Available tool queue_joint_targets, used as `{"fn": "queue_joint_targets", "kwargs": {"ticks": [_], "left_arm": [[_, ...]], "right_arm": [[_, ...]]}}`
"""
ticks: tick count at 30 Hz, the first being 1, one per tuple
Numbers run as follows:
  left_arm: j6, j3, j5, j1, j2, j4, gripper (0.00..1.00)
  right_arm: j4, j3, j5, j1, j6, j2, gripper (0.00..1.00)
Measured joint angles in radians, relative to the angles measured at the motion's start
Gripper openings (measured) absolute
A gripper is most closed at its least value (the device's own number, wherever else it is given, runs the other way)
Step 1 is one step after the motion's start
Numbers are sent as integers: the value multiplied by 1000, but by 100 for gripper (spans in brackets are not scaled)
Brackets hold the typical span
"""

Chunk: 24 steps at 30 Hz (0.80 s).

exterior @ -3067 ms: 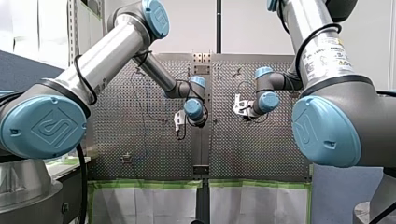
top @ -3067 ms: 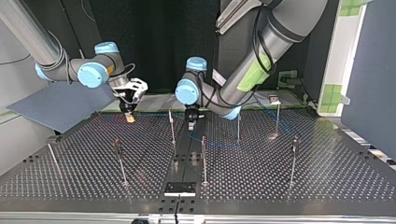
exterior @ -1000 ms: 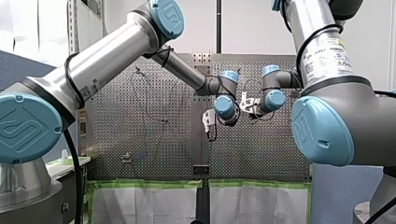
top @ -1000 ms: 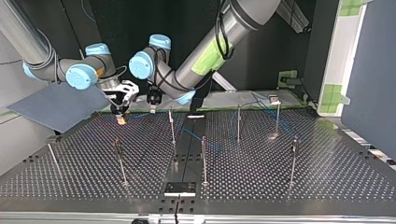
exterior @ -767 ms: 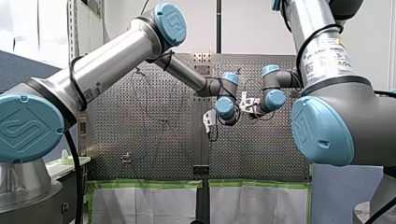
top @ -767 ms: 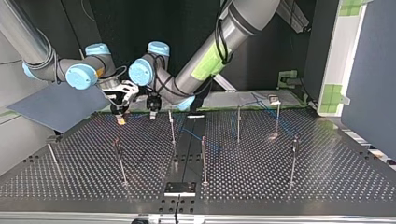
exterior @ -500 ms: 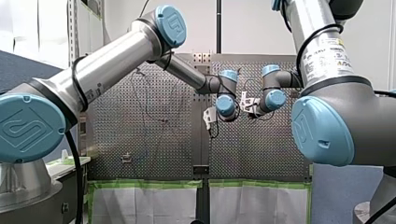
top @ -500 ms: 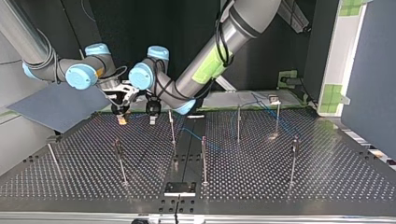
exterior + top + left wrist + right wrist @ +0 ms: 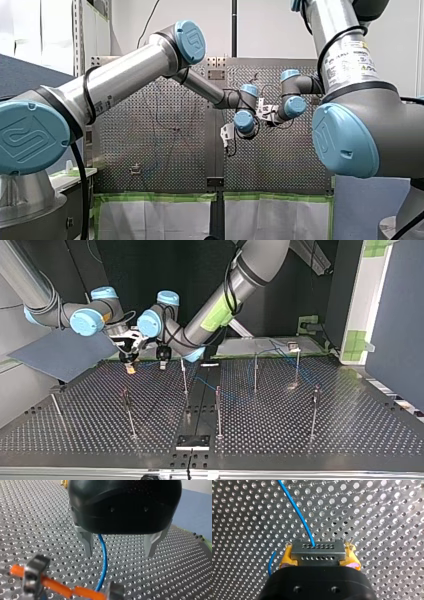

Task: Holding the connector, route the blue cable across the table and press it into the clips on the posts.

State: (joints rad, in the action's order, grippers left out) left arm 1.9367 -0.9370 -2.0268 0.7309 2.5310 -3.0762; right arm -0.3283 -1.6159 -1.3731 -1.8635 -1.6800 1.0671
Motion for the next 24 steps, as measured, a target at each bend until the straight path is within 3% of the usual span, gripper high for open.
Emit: {"fn": "queue_joint_targets", "kwargs": {"ticks": [1, 2, 3, 5, 6, 7, 9, 10, 11, 24], "left_arm": [[0, 1, 0, 1, 0, -1, 100], [-2, 1, -1, 3, 0, -2, 86], [-4, 1, -2, 4, 0, -2, 86], [-9, 1, -4, 6, 0, -2, 47], [-10, 1, -4, 6, 0, -1, 47], [-11, 1, -4, 7, 0, -1, 34], [-11, 1, -6, 7, 0, -2, 29], [-11, 2, -7, 7, 0, -2, 7], [-10, 2, -9, 7, 0, -1, 0], [-6, 10, -29, 2, -2, -15, 0]], "right_arm": [[0, 0, 0, 0, 0, 0, 0], [0, 0, 0, 0, 0, 0, 0], [0, 0, 1, 0, 0, 0, 0], [0, 0, 1, 0, 0, 0, 0], [0, 0, 1, 0, 0, 0, 0], [1, 0, 1, 0, 0, 0, 0], [1, 1, 1, 0, 0, 0, 0], [1, 1, 1, 0, 0, 0, 0], [1, 1, 1, 0, 0, 0, 0], [16, 10, 2, -1, 7, 14, 0]]}}
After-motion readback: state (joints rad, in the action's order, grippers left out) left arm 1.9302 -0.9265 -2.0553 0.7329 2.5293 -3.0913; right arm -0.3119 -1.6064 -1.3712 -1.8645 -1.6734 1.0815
